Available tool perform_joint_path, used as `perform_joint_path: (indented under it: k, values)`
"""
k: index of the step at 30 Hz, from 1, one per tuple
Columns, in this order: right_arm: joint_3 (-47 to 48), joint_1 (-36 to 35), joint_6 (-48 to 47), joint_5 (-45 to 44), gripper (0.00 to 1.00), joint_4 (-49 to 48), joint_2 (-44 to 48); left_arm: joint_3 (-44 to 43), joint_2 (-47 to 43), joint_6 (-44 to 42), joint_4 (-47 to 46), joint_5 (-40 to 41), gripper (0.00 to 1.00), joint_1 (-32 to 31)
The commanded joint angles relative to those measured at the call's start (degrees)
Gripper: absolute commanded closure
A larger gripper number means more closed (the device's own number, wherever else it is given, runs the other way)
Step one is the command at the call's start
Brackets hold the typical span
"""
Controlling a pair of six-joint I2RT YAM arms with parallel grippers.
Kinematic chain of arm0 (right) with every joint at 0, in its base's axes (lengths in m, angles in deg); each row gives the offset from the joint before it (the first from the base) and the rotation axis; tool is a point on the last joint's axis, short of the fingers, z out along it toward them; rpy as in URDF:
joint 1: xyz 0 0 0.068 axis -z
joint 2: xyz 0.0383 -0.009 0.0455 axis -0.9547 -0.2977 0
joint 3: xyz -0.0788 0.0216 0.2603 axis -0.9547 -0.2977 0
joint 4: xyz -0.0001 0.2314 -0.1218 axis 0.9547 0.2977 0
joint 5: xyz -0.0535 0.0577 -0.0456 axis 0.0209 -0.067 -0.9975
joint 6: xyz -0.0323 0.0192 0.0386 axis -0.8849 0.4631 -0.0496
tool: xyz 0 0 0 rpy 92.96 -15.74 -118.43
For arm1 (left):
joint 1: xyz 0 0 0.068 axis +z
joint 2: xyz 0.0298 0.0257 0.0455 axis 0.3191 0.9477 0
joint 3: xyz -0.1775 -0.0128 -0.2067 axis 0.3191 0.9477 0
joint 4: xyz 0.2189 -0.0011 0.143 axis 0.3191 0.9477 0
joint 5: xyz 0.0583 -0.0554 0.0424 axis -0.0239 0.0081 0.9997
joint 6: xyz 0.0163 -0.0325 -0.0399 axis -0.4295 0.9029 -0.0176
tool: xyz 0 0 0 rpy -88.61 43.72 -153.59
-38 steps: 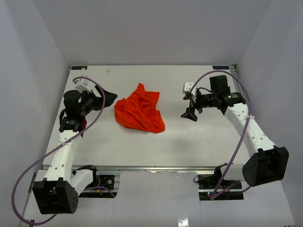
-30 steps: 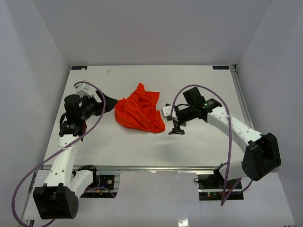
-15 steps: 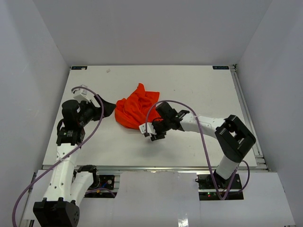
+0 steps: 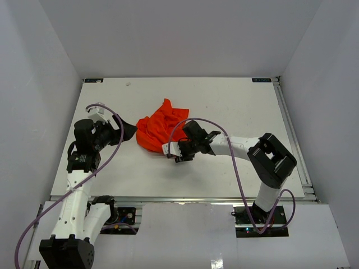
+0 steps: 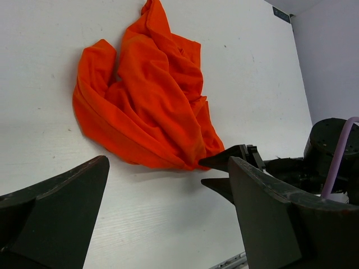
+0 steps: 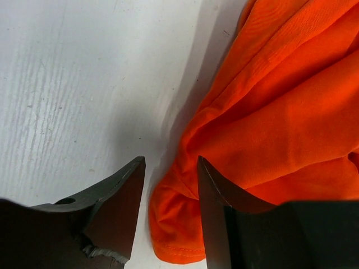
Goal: Fold and stack the t-shirts
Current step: Flatten the tshirt out
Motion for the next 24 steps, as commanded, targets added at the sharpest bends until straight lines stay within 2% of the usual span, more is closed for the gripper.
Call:
perform_joint_path:
  k: [1,19,22,24]
  values:
    - [1.64,-0.38,1.15,-1.38,0.52,-2.78,-1.62,0.00,-0.14,-1.06,0.22,0.28,0.02,-0.03]
    - [3.40,-0.73,3.43,-3.57,0.60,-5.24,-6.45,0.26,-0.67,-0.71,0.74,0.37,0.02,-0.03]
    - [3.05,-0.73,3.26,-3.49,0.65,-4.98,-6.72,0.09,-0.93,-0.79,1.00,0.37,0.02,-0.03]
    - [2.44,-0.73,3.08,-3.40,0.72,-4.28,-6.72,0.00,-1.02,-0.79,1.27,0.54,0.02,-0.12]
